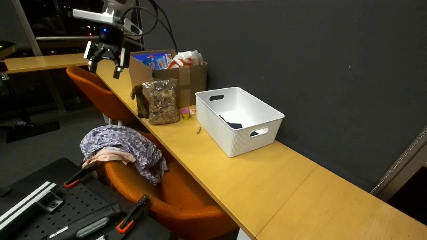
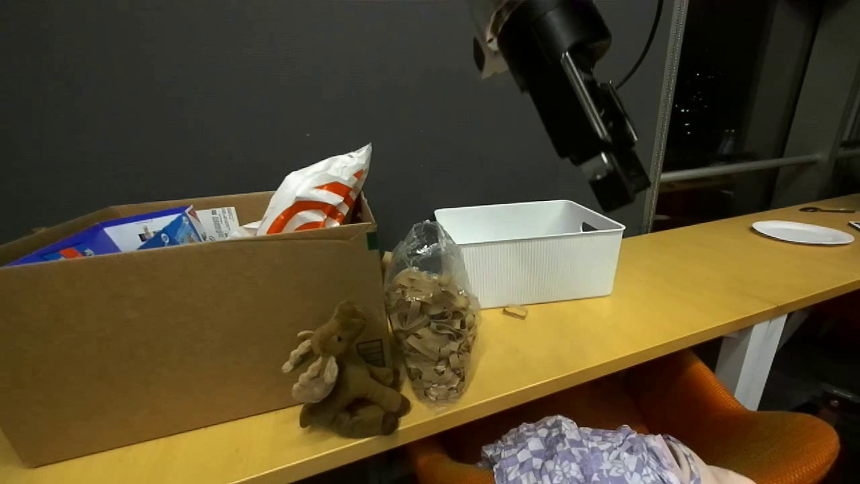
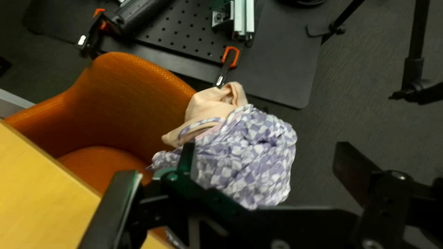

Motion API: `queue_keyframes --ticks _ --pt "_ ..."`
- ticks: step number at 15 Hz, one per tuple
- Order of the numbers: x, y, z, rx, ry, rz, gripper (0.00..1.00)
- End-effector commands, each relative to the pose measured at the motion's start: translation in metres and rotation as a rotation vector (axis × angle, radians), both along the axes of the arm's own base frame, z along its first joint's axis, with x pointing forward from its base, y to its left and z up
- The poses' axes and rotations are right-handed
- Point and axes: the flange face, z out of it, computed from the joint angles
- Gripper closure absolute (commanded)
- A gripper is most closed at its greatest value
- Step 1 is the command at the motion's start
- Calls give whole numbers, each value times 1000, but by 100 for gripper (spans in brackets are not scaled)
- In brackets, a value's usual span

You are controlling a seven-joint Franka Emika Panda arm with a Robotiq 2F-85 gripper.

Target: Take the clothing out of the basket

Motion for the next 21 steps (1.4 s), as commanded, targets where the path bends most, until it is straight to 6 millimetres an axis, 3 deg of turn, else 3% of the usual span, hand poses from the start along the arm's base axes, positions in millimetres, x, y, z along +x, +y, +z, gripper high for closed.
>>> queue_keyframes --ticks 1,5,9,16,21 --pt "23 -76 48 31 -173 -109 0" --pt "67 -173 58 -14 -423 -157 0" --pt "111 -241 34 -89 -666 -161 0" --pt "178 -302 -17 -180 -1043 -224 0" --pt "197 -323 -88 -192 -1080 -335 0"
